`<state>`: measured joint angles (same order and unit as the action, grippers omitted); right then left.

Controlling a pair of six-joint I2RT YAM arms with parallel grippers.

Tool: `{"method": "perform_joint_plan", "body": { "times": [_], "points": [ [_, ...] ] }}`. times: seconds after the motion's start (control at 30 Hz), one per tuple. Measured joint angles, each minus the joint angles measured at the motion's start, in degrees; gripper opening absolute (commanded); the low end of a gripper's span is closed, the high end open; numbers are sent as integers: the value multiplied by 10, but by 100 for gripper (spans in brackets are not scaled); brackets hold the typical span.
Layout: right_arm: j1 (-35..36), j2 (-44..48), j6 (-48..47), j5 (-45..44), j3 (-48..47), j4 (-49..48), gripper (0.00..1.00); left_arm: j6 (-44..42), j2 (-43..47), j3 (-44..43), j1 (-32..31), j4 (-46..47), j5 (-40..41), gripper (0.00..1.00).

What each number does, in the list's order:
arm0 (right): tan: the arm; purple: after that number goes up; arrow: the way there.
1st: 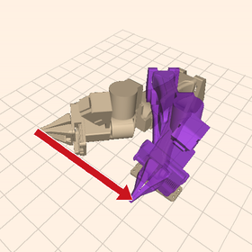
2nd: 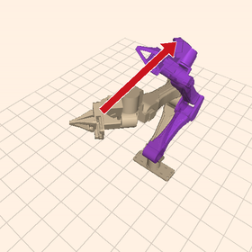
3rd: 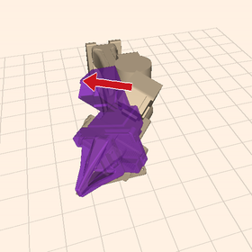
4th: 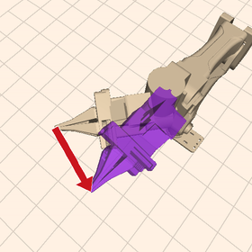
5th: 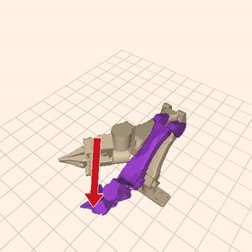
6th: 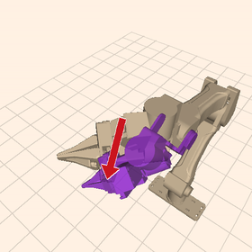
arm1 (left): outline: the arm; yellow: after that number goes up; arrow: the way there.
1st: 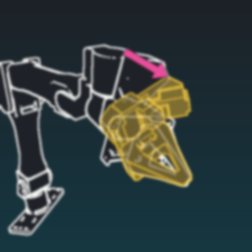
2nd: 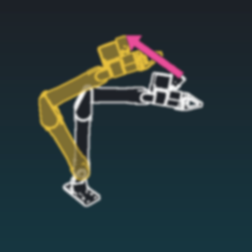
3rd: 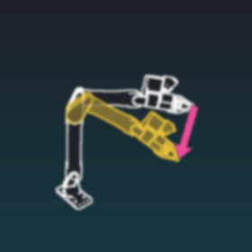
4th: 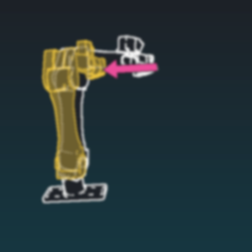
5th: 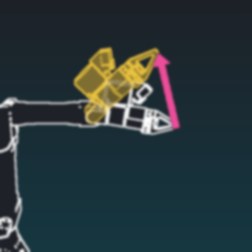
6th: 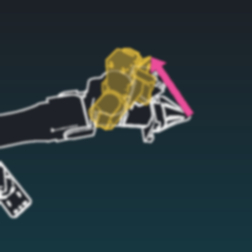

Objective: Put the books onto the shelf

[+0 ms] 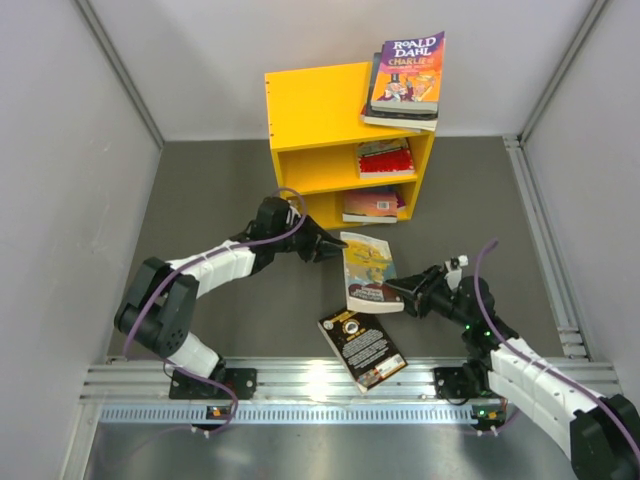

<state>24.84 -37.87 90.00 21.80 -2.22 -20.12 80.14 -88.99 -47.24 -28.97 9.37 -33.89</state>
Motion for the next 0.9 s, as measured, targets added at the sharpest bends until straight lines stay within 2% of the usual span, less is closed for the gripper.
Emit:
{"method": "perform_joint_plan", "body": {
  "times": [0.03,0.07,0.1,0.13,0.3,0.57,0.7,0.9],
  "points": [
    [0,-1,2,0,0,-1,23,2,0,-1,0,0,0,0],
    [0,-2,1,0,0,-2,17,3,0,-3,-1,-1,0,0],
    [0,-6,0,0,-1,-4,6,4,0,-7,-1,-5,1,0],
    [0,-12,-4,1,-4,-3,0,4,0,-13,-2,-11,3,0],
    [-3,-69,-55,10,-97,83,0,7,0,-69,1,-92,21,0],
    [-50,-163,-176,25,-349,189,0,-45,12,-264,12,-161,74,0],
    [-72,-203,-219,54,-432,234,0,-55,12,-272,21,-177,98,0],
    [-103,-257,-244,102,-471,241,0,-68,12,-278,22,-175,124,0]
  ]
}}
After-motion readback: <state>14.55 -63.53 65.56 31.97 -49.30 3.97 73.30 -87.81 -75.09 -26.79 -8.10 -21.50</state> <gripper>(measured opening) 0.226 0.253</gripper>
